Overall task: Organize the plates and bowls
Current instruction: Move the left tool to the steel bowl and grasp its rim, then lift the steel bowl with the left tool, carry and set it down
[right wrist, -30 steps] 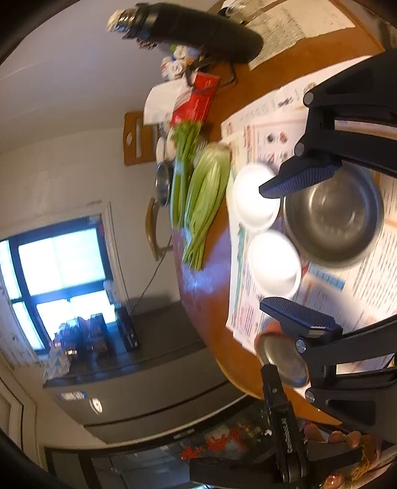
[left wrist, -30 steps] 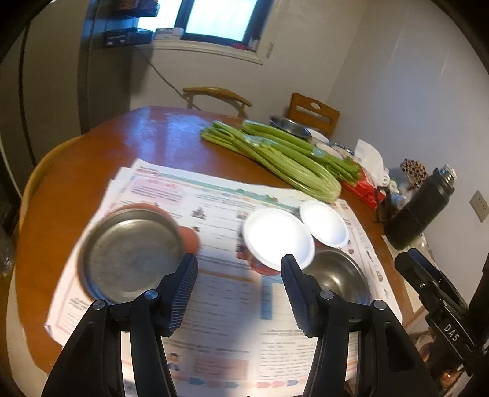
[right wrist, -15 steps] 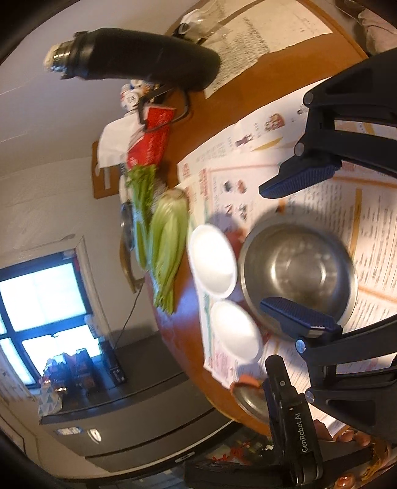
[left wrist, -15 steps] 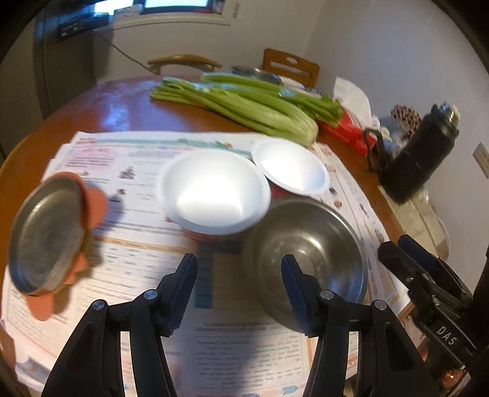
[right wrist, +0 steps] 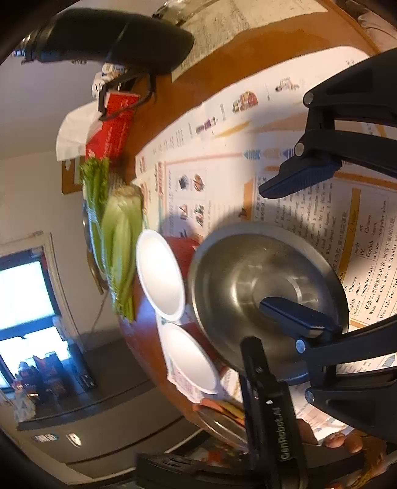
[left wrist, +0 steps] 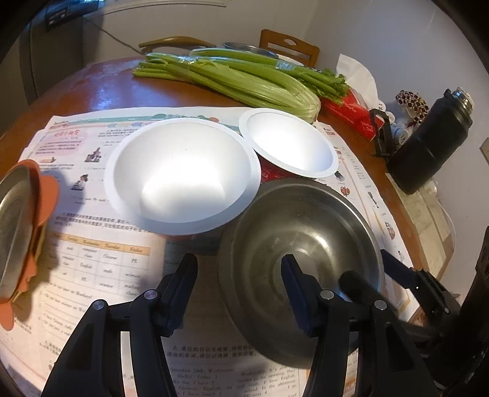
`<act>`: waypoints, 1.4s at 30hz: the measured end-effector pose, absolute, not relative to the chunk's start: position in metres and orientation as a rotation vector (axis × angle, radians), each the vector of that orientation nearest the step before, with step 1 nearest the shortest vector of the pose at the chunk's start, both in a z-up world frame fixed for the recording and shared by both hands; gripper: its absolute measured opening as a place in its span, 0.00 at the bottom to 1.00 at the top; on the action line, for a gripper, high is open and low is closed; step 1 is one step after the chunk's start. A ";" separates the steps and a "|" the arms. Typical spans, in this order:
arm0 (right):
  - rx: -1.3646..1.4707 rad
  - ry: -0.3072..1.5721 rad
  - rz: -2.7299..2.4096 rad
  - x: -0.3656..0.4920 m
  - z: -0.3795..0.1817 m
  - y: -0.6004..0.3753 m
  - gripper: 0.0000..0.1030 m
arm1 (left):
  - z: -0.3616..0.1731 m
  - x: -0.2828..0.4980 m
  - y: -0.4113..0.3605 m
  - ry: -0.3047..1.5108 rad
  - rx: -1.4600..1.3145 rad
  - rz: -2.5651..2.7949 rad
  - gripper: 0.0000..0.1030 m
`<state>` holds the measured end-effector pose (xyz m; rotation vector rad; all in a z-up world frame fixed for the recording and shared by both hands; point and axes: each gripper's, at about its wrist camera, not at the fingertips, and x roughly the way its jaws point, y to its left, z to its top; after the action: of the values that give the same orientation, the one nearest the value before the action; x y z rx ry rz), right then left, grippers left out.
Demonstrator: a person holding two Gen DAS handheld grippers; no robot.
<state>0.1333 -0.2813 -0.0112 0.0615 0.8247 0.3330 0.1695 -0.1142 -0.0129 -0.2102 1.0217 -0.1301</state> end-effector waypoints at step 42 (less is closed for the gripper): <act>-0.064 0.748 0.531 0.061 0.030 -0.216 0.66 | 0.026 0.094 -0.074 0.934 -0.231 -0.111 0.42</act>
<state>0.0606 -0.2161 0.0297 -0.0642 0.7485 0.5307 0.0939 -0.0743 0.0260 -0.2306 0.9338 -0.1109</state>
